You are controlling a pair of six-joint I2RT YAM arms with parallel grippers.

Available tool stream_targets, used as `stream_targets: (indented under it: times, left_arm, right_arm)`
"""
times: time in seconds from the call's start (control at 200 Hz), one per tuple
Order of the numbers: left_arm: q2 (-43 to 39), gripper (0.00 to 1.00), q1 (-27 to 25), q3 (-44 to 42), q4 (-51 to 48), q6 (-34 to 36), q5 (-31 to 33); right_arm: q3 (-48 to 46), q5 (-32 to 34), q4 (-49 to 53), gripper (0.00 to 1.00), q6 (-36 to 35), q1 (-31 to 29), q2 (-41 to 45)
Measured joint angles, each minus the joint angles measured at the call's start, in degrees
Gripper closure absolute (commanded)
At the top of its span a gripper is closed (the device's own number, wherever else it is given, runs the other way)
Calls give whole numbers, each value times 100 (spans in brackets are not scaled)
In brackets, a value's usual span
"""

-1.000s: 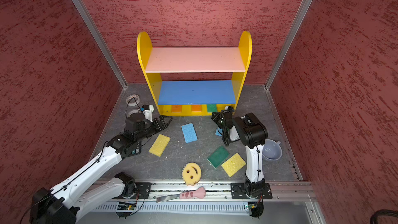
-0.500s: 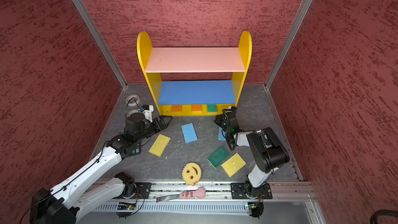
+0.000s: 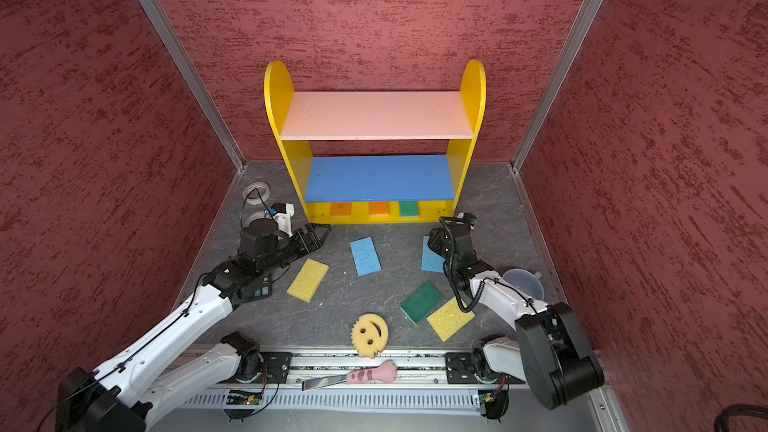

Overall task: Place and organize the cleaning sponges onto the shelf
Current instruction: 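Grasp the small blue sponge near the shelf with the right gripper and lift it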

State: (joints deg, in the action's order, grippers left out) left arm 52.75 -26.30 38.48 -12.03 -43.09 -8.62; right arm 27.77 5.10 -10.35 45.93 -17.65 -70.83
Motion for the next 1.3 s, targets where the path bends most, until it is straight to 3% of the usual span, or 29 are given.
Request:
stream_targets:
  times: [0.296, 0.591, 0.696, 0.952, 1.082, 1.303]
  left_arm:
    - [-37, 8, 17, 0, -22, 7, 2]
    - [-2, 6, 63, 0, -46, -2, 0]
    - [66, 6, 63, 0, -44, -4, -15]
    - [170, 6, 76, 0, -42, -11, -31]
    - [243, 6, 85, 4, -39, -11, -39]
    - [612, 6, 90, 68, 20, -22, -164]
  right_arm:
    - [-11, -15, 334, 38, -61, 205, -129]
    - [-52, -297, 511, 41, -61, 264, -780]
    - [-44, -398, 448, 50, -83, 286, -1019]
    - [48, -1016, -179, 94, -227, 363, -1563]
    - [90, -1346, -186, 100, -409, 358, -1537]
    - [442, -1615, 94, 100, -732, 186, -901]
